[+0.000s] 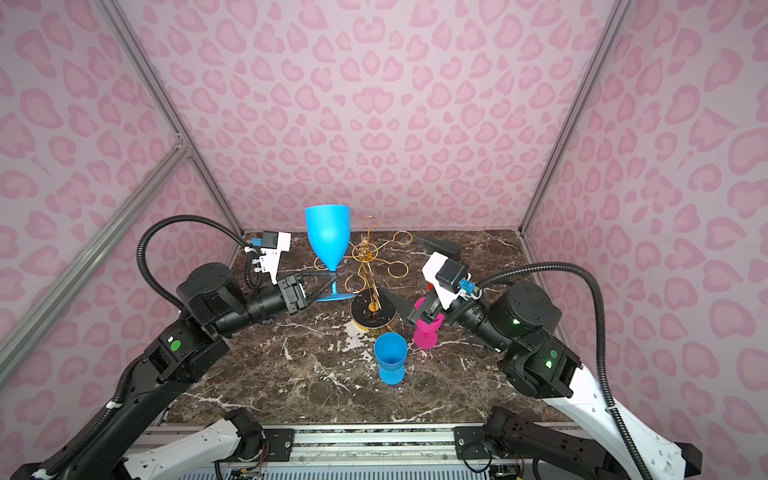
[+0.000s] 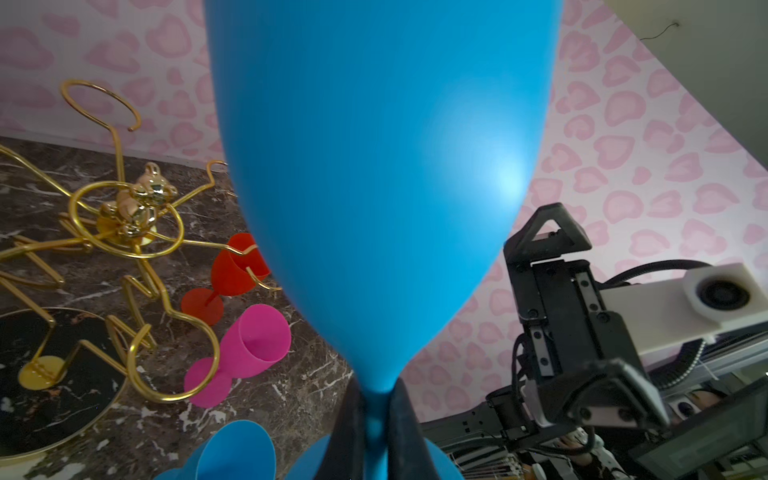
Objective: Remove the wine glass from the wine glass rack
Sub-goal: 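Open the right gripper off the glass foot and draw it back, then move the right gripper to grip the blue glass's rim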
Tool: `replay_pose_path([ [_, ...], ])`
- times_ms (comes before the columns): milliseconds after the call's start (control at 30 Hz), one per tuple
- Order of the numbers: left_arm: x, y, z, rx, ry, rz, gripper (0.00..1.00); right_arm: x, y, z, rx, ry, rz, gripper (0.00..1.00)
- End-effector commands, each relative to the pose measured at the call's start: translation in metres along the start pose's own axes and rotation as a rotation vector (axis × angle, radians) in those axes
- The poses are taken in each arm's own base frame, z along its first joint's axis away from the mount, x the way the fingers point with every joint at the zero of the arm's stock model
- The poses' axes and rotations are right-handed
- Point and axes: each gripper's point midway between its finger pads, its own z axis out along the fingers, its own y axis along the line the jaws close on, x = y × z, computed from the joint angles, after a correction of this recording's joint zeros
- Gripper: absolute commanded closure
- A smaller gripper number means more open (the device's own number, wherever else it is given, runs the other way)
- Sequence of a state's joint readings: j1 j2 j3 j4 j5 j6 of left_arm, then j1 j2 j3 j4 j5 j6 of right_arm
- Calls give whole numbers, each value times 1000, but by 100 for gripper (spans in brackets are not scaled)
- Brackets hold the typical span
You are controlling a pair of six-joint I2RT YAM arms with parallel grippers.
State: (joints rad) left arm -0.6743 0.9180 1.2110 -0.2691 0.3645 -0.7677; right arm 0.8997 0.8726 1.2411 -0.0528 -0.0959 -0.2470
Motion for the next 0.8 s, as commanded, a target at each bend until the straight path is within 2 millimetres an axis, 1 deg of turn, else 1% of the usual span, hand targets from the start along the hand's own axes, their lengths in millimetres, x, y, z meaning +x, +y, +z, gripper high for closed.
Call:
replay_pose_path([
  [0, -5, 17, -12, -117, -34, 172, 96, 9, -36, 1, 200, 72, 171, 0],
  [133, -4, 27, -25, -182, -51, 286, 96, 23, -49, 11, 241, 183, 321, 0],
  [167, -4, 30, -28, -202, -53, 312, 96, 31, -51, 16, 235, 228, 379, 0],
  [200, -4, 33, -31, -223, -54, 331, 96, 30, -56, 19, 237, 245, 428, 0],
  [300, -4, 40, -41, -280, -52, 403, 96, 43, -57, 31, 204, 300, 554, 0],
  [433, -3, 50, -54, -345, -53, 511, 96, 57, -49, 48, 140, 347, 658, 0],
  [567, 4, 58, -62, -381, -20, 645, 96, 79, -33, 63, 71, 463, 718, 0],
  [667, 9, 65, -67, -406, 6, 736, 96, 85, -18, 70, -7, 490, 771, 0],
  [767, 15, 73, -70, -434, 53, 826, 96, 88, -11, 73, -39, 497, 803, 0],
])
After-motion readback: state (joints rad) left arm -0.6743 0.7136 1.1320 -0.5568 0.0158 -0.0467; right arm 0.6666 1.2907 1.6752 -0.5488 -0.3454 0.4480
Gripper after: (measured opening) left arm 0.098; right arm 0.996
